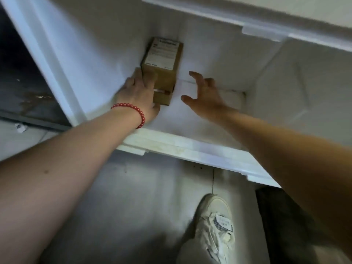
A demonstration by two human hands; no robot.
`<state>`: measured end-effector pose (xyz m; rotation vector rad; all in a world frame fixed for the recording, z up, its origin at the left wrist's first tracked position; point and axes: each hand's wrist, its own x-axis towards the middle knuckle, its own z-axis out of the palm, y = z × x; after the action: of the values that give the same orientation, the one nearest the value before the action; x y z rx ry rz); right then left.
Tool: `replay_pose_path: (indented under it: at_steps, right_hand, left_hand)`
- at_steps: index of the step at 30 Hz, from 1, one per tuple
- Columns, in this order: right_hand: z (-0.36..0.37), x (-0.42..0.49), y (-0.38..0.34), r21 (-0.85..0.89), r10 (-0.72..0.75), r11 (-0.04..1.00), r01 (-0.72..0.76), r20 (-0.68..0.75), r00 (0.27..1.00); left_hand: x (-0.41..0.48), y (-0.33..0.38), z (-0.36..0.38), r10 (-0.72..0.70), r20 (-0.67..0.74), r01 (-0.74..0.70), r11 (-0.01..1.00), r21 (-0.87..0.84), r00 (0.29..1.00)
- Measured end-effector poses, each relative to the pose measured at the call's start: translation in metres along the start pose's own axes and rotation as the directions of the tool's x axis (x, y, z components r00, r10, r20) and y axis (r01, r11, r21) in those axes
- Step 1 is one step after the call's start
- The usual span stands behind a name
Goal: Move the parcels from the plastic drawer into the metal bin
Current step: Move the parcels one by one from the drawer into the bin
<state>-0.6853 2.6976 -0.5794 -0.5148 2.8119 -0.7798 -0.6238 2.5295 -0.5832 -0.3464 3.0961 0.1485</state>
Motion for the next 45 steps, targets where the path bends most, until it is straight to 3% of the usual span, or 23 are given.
replay_pose_path:
  at_steps: [6,10,13,18,22,26,30,34,40,45]
  right_hand:
    - [0.015,0.033,-0.002,0.081,0.013,0.997,-0.012,-0.005,1.000]
    - [0.022,0.047,-0.005,0.248,0.081,0.965,-0.087,0.033,0.996]
    - [0.026,0.050,-0.012,0.472,0.204,0.859,-0.198,0.038,0.978]
    - [0.030,0.049,-0.010,0.708,0.356,0.591,-0.385,0.199,0.913]
    - [0.033,0.036,-0.005,0.781,0.364,0.405,-0.474,0.338,0.868]
    - [0.023,0.014,0.002,0.777,0.320,0.370,-0.510,0.409,0.855]
    - [0.008,-0.024,-0.003,0.805,0.280,0.345,-0.484,0.404,0.871]
    - [-0.016,-0.072,-0.007,0.883,0.321,0.189,-0.430,0.358,0.877]
    - [-0.052,-0.164,-0.027,0.914,0.291,0.096,-0.393,0.352,0.890]
    - [-0.090,-0.244,-0.047,0.923,0.327,0.188,-0.335,0.263,0.908]
  left_hand:
    - [0.032,0.012,0.008,-0.034,-0.079,0.025,0.993,-0.115,0.996]
    - [0.046,0.020,0.008,-0.149,-0.160,0.078,0.921,-0.381,0.976]
    - [0.053,0.022,0.007,-0.189,-0.096,0.131,0.895,-0.426,0.977]
    - [0.055,0.022,0.010,-0.333,-0.014,0.215,0.641,-0.736,0.943]
    - [0.043,0.014,0.015,-0.263,0.046,0.201,0.603,-0.772,0.964]
    - [0.026,0.014,0.005,-0.190,0.168,0.237,0.438,-0.867,0.967]
    - [-0.001,0.020,-0.017,-0.128,0.278,0.304,0.306,-0.902,0.952]
    - [-0.045,0.023,-0.044,-0.071,0.363,0.369,0.227,-0.901,0.929]
    - [-0.126,0.033,-0.099,-0.037,0.333,0.330,0.273,-0.904,0.942]
    - [-0.202,0.045,-0.148,0.030,0.361,0.343,0.246,-0.906,0.932]
